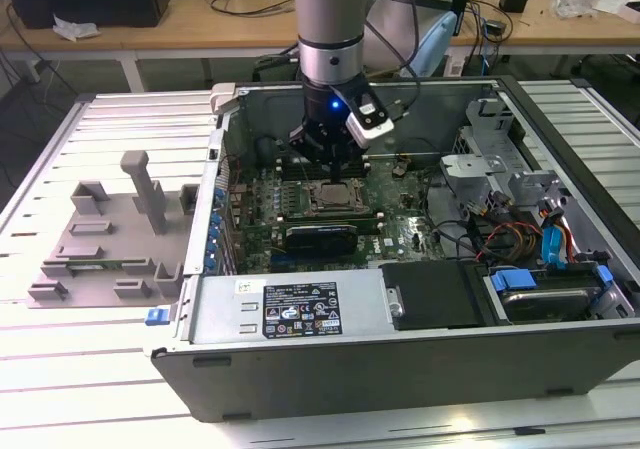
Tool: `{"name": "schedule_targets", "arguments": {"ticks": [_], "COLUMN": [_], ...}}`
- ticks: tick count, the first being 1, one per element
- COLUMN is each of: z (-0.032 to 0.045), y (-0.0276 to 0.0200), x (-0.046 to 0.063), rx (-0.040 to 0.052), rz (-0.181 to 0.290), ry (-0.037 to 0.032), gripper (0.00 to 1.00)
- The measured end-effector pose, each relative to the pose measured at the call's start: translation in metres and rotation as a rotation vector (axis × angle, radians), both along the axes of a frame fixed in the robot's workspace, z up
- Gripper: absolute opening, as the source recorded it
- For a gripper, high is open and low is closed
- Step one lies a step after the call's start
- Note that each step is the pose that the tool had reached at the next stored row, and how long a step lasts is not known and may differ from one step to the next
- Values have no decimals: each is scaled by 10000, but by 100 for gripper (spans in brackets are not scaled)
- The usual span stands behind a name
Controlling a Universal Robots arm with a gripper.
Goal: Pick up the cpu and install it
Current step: 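Close the cpu cover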
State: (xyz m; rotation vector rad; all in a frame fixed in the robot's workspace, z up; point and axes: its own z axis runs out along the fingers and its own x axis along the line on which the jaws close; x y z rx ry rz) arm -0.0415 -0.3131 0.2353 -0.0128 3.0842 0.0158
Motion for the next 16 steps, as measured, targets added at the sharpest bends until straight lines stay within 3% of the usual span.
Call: {"name": "schedule_targets", "arguments": {"ticks": [3,8,16], "z": [87,88,88], "y": [0,-31,-36], "x": [0,0,0], "rx": [1,1,1], "rz": [1,2,1], "ry": [-1,-1,0], "gripper": [11,11,11]}}
